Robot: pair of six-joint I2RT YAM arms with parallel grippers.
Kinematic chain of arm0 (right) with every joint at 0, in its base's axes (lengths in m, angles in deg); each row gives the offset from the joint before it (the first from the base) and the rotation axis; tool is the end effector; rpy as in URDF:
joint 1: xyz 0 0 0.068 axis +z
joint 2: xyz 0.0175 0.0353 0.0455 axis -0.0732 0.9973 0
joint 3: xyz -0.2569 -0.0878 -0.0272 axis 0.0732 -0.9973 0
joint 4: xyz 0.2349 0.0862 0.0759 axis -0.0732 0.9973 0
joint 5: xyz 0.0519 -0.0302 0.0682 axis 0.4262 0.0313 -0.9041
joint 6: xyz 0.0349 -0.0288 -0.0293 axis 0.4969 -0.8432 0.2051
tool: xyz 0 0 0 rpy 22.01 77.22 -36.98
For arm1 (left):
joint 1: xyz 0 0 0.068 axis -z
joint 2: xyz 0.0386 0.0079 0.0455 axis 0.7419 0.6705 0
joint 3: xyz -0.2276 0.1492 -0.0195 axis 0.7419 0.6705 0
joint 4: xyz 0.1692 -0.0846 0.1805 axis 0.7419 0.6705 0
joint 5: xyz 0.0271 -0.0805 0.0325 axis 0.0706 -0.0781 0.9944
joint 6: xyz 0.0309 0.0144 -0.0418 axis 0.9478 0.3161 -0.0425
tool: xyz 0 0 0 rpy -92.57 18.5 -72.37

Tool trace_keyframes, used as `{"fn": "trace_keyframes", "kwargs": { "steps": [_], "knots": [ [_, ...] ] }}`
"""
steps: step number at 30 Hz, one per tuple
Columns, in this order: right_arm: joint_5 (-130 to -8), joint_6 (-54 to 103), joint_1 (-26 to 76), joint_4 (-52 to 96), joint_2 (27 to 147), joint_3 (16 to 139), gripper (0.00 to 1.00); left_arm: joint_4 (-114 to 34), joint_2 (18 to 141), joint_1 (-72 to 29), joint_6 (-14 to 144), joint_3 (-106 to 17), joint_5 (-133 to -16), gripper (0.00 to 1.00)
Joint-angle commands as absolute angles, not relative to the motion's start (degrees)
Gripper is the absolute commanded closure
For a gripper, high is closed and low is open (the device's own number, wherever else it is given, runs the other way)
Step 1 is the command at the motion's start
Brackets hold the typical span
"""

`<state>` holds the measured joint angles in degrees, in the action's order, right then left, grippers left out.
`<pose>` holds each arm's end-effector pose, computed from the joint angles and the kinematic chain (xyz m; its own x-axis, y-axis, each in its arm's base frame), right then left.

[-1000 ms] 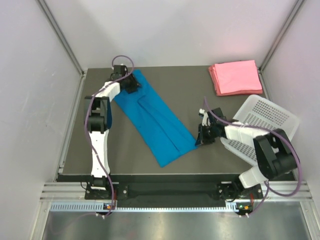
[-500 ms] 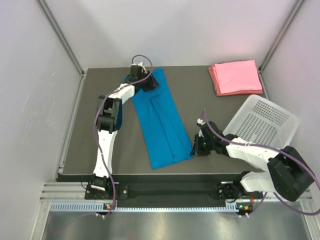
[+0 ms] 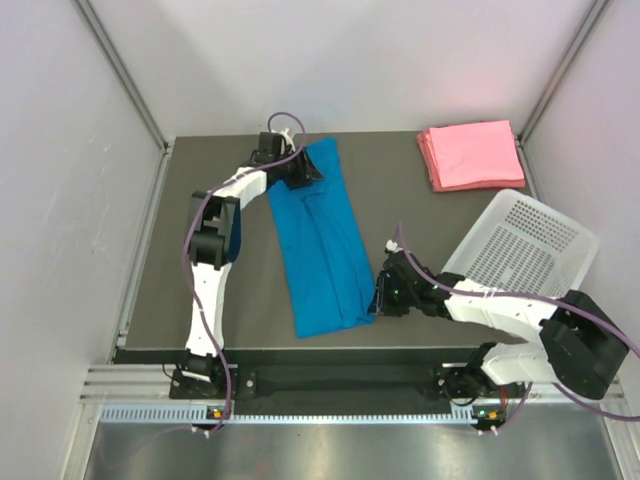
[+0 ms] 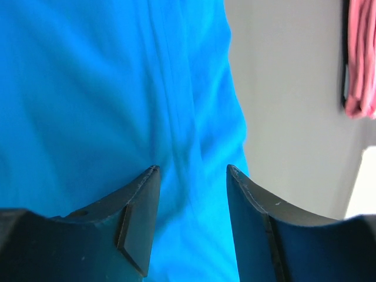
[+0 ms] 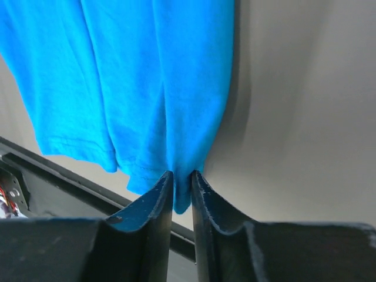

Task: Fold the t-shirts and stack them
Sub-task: Fold the tshirt

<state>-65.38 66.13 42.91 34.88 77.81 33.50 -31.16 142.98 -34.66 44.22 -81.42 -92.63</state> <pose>0.1532 0.1685 0.1623 -0.9329 0.0929 -0.3480 -0.0918 0.8730 0.4790 0.5282 -0.1405 0.1557 -0.7858 -0.3136 -0.5331 0.1519 0.7377 -0.6578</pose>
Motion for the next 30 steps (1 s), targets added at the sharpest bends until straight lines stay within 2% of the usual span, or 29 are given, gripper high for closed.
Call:
{"fn": "trace_keyframes", "kwargs": {
  "steps": [1, 5, 8, 9, 11, 20, 30],
  "knots": [
    [-61.69, 65.66, 43.79, 37.89, 75.09, 37.76, 0.79, -23.85, 133.45, -35.49, 46.52, -80.08, -95.48, 0.46],
    [-58.25, 60.31, 42.3, 43.0, 74.2, 41.27, 0.71, -16.62, 125.64, -35.41, 46.79, -74.47, -93.74, 0.46],
    [-61.15, 53.54, 37.31, 46.42, 74.55, 43.03, 0.74, -14.68, 115.72, -34.88, 46.87, -61.74, -90.58, 0.46],
    [-63.5, 51.61, 36.5, 46.6, 74.38, 43.04, 0.74, -14.68, 110.47, -34.8, 46.7, -54.05, -89.26, 0.46],
    [-65.28, 50.54, 35.27, 46.17, 73.85, 42.77, 0.7, -15.55, 105.69, -34.53, 46.43, -42.8, -89.42, 0.46],
    [-71.6, 47.02, 33.42, 42.22, 76.39, 37.86, 0.65, -19.06, 81.69, -30.23, 41.18, -10.42, -90.12, 0.44],
    [-76.78, 49.48, 32.98, 34.06, 77.19, 30.47, 0.64, -23.73, 66.23, -24.08, 29.47, 7.19, -88.98, 0.44]
  ]
}}
